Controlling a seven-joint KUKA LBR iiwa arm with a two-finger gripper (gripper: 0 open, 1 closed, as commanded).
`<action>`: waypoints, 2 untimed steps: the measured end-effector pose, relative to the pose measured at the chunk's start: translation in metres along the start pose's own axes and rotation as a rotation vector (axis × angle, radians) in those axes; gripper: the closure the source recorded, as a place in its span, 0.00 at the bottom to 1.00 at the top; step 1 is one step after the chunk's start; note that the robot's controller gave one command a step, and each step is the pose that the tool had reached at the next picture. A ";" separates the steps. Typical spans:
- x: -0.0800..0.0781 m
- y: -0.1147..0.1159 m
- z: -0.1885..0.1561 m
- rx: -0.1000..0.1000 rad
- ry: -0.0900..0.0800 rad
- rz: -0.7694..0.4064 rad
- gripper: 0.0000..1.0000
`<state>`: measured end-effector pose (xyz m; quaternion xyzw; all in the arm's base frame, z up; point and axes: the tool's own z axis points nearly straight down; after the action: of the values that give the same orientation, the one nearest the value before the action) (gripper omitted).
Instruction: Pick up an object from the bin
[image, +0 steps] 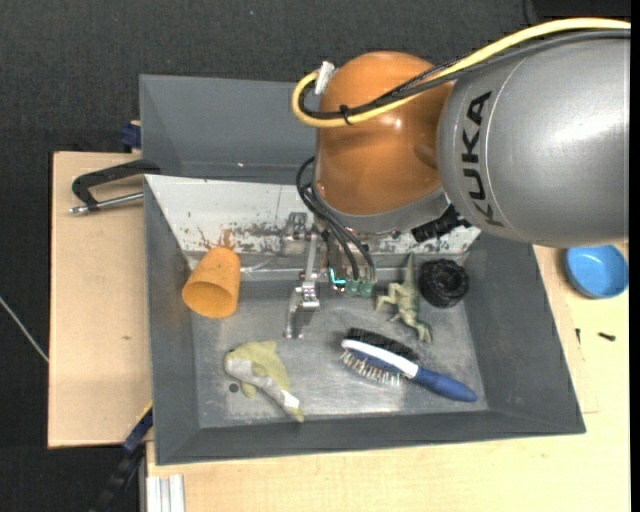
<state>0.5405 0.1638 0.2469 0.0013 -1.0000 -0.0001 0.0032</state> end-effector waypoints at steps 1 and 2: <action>0.023 0.050 0.118 0.001 0.002 -0.121 0.00; 0.045 -0.020 0.177 -0.003 -0.011 -0.065 0.00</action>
Offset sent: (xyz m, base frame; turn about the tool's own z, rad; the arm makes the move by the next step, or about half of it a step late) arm -0.0218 0.0482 -0.1136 -0.1161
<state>0.4949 0.1438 0.0702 0.0340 -0.9994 -0.0020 -0.0024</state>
